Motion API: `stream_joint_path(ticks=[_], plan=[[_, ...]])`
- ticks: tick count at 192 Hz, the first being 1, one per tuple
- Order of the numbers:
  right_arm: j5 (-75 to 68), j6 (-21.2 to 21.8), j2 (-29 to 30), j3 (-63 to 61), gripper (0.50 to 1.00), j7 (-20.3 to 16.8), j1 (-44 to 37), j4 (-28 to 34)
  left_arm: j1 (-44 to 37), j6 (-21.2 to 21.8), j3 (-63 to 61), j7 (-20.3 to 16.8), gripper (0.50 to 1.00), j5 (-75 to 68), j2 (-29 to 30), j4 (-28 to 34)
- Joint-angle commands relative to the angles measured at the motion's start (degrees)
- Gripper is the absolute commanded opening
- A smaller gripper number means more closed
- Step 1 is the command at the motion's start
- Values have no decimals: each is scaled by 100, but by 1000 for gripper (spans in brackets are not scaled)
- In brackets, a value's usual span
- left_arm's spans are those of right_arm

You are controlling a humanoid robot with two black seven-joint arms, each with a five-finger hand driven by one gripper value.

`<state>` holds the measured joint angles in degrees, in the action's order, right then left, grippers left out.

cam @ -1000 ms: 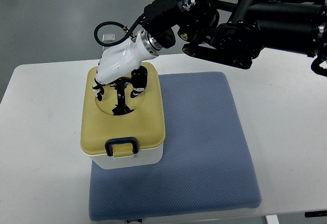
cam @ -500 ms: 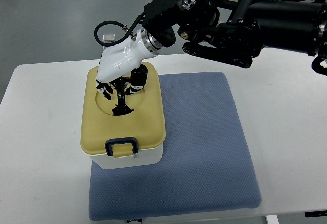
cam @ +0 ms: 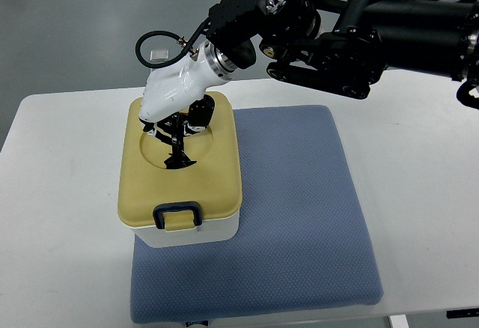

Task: Open white storage box with right hand
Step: 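Close the right hand fingers around the black handle on the lid, then lift the yellow lid straight up off the white box with the right hand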

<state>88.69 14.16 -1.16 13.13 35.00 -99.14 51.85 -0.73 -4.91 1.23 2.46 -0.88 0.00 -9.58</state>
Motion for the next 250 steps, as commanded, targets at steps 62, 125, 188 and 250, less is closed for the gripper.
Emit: stream_joint_path(ticks=[62, 125, 188, 250], plan=[[0, -1, -7, -30, 500, 0, -115, 1, 2, -1, 0, 0, 1000, 0, 0, 0], [-9, -10, -51, -65, 500, 0, -282, 1, 2, -1, 0, 0, 1000, 0, 0, 0], [-9, -387, -130, -65, 500, 0, -466, 10, 2, -1, 0, 8, 1000, 0, 0, 0], [-27, -414, -525, -83, 500, 0, -668, 18, 2, -1, 0, 0, 1000, 0, 0, 0]])
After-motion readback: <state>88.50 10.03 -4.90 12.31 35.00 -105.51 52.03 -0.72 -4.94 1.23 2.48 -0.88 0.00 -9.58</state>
